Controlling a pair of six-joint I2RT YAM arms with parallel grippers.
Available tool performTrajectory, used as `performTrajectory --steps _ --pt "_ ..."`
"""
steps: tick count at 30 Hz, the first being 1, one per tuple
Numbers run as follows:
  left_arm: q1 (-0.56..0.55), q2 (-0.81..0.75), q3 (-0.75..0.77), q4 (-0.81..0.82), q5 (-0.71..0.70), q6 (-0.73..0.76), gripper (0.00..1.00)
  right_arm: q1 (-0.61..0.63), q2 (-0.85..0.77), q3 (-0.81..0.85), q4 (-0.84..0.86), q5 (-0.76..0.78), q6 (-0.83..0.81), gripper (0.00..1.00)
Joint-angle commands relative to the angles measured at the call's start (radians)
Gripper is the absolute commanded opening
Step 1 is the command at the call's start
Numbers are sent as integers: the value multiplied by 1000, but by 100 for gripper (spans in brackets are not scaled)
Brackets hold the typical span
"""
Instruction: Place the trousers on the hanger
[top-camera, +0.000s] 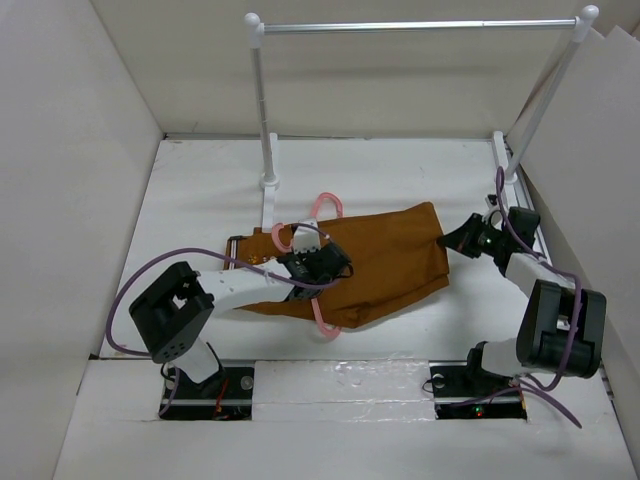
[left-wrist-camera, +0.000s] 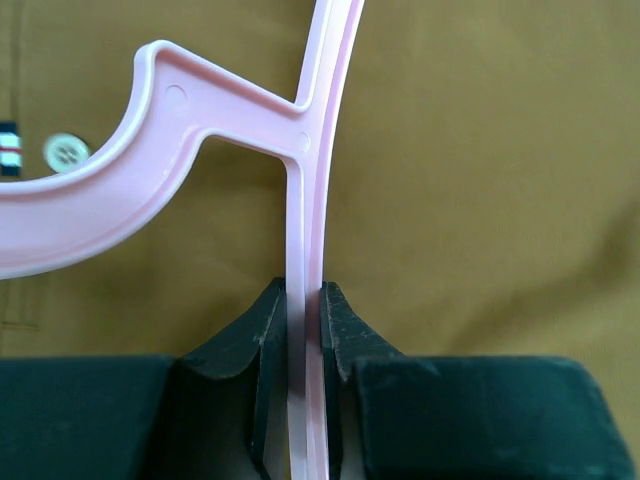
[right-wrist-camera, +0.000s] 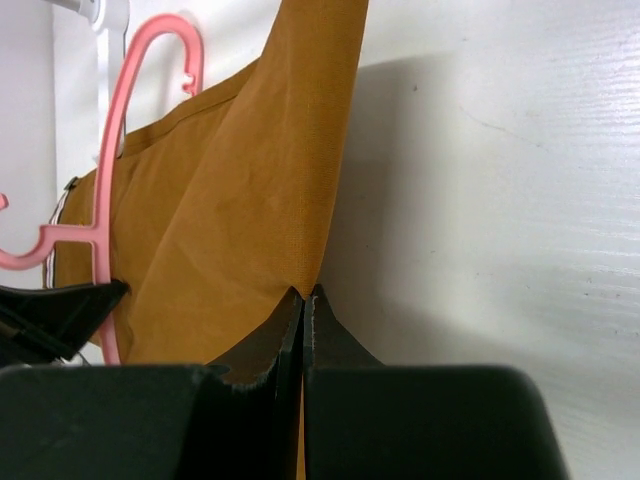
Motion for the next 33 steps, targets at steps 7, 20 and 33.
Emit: performTrajectory --steps 7,20,33 --pt "-11 -40 42 -77 -88 -1 0 -1 -8 -20 28 2 -95 0" --pt "-108 -109 176 -172 -144 56 0 91 -102 128 -263 141 -270 69" --pt "-108 -151 234 -63 -73 125 0 969 -502 -160 187 401 318 78"
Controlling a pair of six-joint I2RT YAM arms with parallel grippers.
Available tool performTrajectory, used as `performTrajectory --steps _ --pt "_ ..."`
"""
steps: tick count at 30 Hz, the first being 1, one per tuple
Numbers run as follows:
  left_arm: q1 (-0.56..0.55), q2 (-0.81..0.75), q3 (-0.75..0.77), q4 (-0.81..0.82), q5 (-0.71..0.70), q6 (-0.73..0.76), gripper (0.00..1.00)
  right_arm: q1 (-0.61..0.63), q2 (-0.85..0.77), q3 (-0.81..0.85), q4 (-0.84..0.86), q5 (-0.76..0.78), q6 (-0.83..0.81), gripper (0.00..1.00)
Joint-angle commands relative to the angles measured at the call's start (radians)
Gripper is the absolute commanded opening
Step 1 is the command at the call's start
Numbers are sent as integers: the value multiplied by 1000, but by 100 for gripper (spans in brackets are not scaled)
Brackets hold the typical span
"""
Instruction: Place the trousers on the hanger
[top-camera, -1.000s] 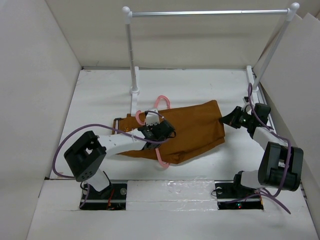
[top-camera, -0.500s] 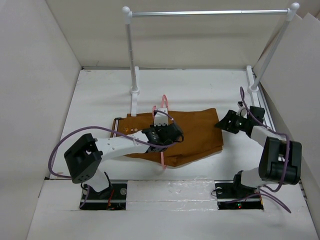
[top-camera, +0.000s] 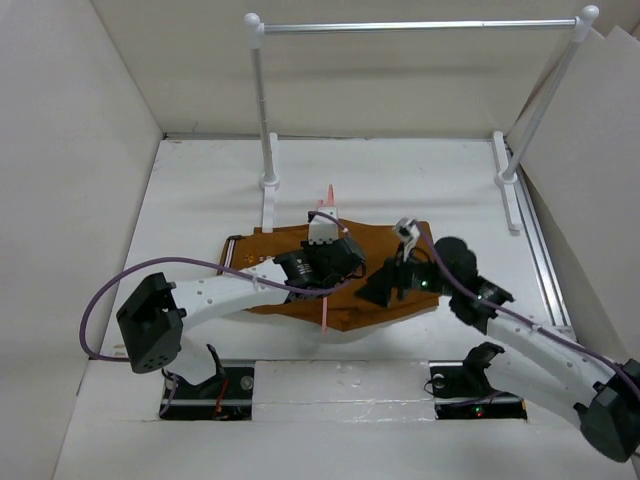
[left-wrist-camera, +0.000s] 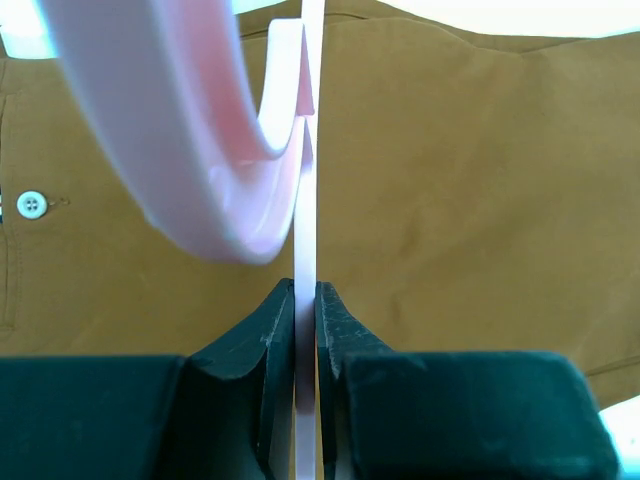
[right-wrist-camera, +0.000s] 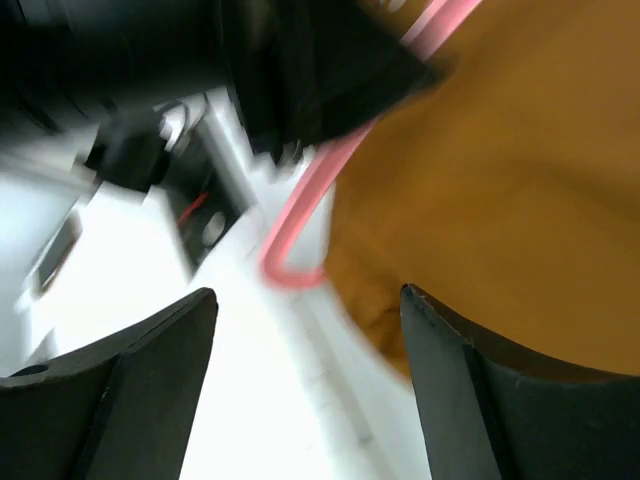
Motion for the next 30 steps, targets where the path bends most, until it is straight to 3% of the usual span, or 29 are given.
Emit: performTrajectory --steps 1,2,7,15,17,23,25,30 --pt "2 -60 60 53 -20 41 0 183 28 -101 295 184 285 79" --pt "2 -68 54 62 -18 48 0 256 56 -95 319 212 291 80" --pt "2 -109 32 85 28 63 0 387 251 14 421 319 276 81" --pt "34 -197 -21 105 102 61 0 412 478 56 646 409 318 80" --pt "44 -217 -32 108 96 69 0 423 512 62 716 427 344 76" --pt "44 -244 -28 85 82 92 0 470 578 85 848 464 391 56" --pt "44 -255 -26 81 77 98 0 487 560 80 842 495 406 37" --pt "148 -298 14 74 141 109 0 521 521 62 868 542 468 13"
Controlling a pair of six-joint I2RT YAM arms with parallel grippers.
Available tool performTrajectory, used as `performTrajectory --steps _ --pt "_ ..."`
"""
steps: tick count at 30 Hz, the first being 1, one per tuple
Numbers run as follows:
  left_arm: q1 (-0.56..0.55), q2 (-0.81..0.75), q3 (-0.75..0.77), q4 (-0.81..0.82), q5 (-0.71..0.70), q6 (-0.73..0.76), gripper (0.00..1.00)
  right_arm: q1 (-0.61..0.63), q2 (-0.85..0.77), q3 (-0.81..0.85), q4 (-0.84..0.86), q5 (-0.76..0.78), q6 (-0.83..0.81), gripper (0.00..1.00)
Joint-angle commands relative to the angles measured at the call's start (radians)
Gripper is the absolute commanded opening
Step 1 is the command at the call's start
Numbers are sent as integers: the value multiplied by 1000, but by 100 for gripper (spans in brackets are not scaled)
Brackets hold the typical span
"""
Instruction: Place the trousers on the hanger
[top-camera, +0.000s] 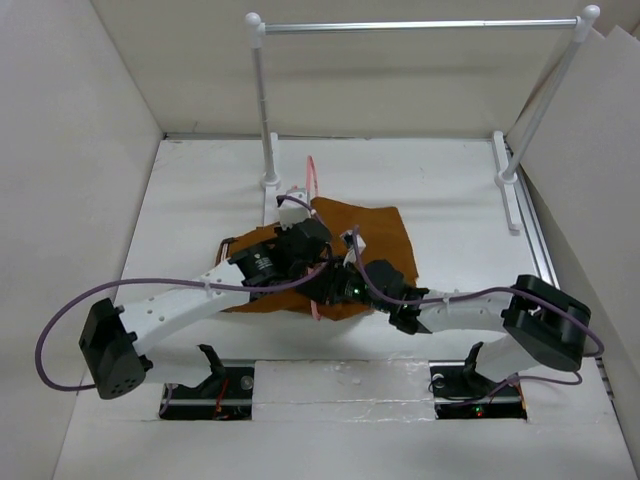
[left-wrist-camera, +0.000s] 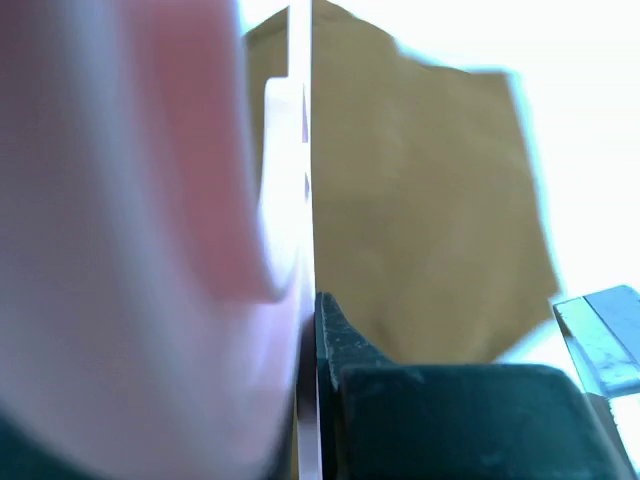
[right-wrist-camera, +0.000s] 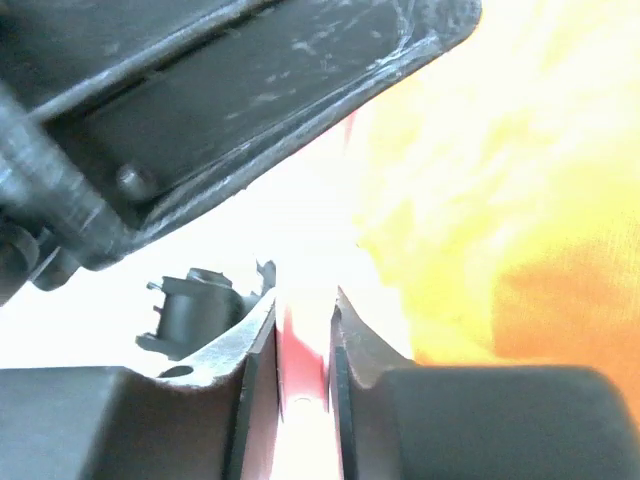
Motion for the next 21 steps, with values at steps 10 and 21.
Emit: performTrajectory --steps 10,21 --pt "75 -98 336 2 151 100 23 2 -125 139 74 15 35 0" --pt "75 -135 615 -52 132 173 67 -62 -153 256 91 -72 135 0"
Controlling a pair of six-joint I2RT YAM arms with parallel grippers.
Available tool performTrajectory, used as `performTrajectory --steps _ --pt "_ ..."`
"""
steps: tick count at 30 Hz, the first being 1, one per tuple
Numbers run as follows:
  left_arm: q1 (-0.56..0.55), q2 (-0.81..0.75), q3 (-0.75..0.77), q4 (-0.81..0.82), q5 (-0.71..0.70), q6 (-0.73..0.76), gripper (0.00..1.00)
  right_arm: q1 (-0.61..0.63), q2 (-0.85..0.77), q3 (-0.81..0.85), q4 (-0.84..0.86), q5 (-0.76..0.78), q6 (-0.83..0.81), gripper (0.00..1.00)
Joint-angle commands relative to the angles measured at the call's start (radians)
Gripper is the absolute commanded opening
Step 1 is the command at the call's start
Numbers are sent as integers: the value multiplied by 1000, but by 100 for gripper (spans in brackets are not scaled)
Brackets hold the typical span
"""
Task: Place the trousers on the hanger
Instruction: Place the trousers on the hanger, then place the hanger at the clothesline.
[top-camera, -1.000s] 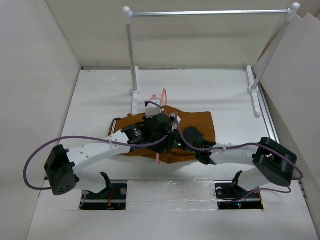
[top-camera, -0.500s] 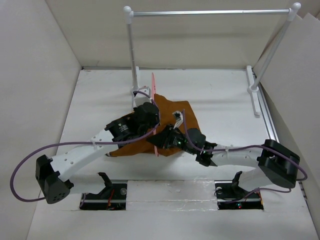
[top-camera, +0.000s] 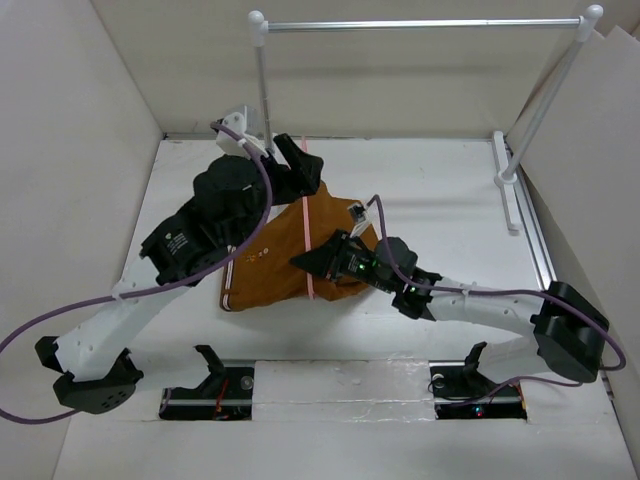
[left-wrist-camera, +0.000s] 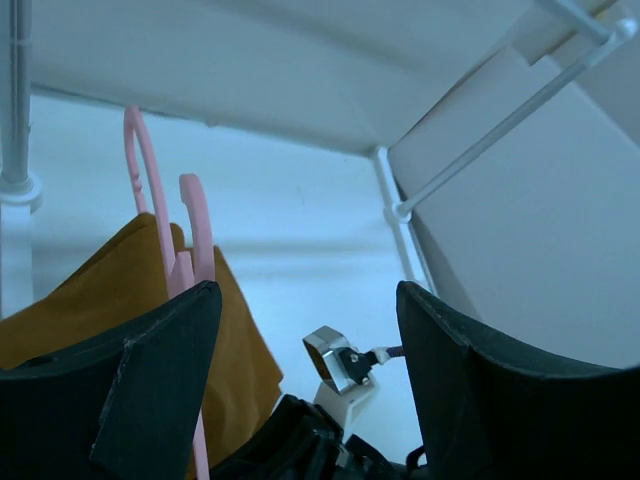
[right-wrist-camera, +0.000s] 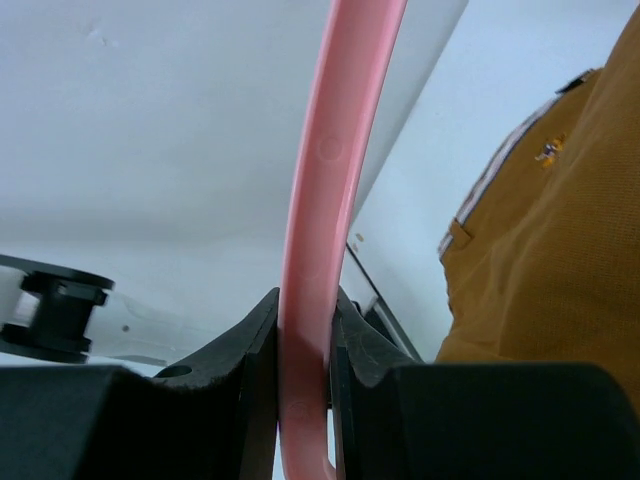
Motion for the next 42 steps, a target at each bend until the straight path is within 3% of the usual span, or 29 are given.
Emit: performTrajectory --steps 1,9,20,24,28,35,42 --pt "1 -33 92 10 -34 45 67 -18 -42 131 168 -49 16 0" --pt "1 -62 207 11 -201 120 70 -31 -79 306 59 -28 51 0" --pt "1 -82 233 63 -192 146 70 -224 -203 352 -90 -43 10 0" --pt "1 -77 182 73 -120 125 71 -377 -266 352 -133 -96 10 0" --pt "1 -68 113 83 -45 108 71 -616 -298 367 -182 -175 10 0" --pt "1 -99 -93 125 64 59 71 -929 -239 421 -127 -349 82 0" --pt "1 -126 -233 123 118 11 71 -1094 -90 536 -61 -475 143 0"
